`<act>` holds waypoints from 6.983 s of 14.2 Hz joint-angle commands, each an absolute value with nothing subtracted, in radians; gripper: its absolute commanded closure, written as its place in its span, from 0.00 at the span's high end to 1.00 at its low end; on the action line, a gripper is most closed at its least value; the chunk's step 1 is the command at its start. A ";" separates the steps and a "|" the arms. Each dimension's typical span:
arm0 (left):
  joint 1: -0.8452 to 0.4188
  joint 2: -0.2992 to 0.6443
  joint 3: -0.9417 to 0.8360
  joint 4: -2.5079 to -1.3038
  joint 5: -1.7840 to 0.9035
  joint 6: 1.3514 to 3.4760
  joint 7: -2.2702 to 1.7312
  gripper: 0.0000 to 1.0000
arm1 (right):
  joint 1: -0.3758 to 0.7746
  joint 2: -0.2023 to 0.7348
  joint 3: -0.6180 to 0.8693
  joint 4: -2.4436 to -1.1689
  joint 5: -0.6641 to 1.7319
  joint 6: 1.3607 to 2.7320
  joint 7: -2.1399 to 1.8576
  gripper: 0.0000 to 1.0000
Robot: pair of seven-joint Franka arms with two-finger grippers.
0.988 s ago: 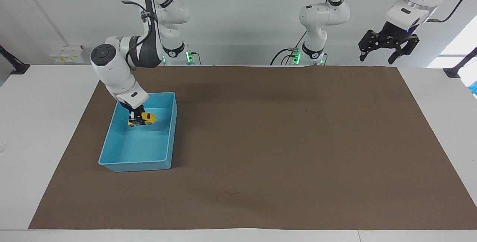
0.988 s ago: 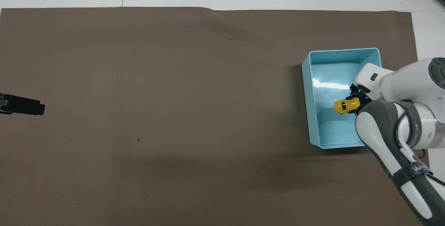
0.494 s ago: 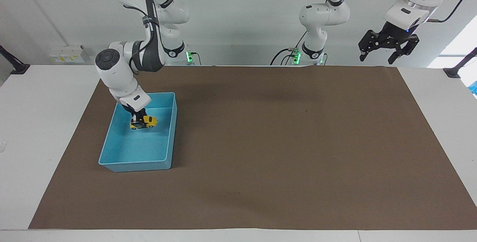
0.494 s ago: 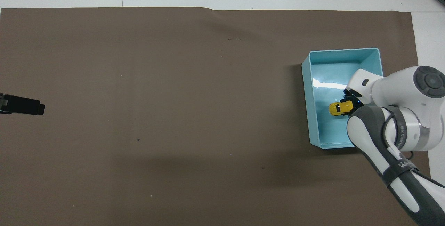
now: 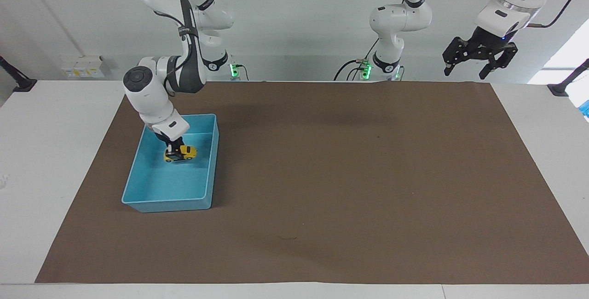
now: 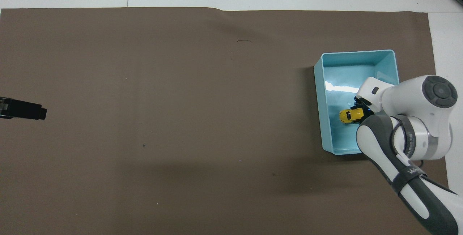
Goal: Wind up and store yellow beetle car
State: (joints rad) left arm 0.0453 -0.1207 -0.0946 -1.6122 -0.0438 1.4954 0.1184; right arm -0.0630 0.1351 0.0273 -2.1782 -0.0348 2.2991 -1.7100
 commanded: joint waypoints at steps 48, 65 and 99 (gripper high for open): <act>0.058 -0.135 -0.098 -1.626 -0.058 1.496 0.117 1.00 | -0.084 0.103 0.037 -1.954 -0.048 2.097 -1.738 1.00; 0.058 -0.135 -0.098 -1.626 -0.058 1.496 0.117 1.00 | -0.078 0.048 0.038 -1.847 -0.040 2.071 -1.723 1.00; 0.058 -0.135 -0.098 -1.626 -0.060 1.496 0.117 1.00 | 0.015 -0.092 -0.028 -1.714 0.057 1.684 -0.405 1.00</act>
State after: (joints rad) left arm 0.0453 -0.1207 -0.0946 -1.6122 -0.0438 1.4954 0.1184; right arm 0.0182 -0.0876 -0.0280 -1.7405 0.0485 1.7237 -0.4818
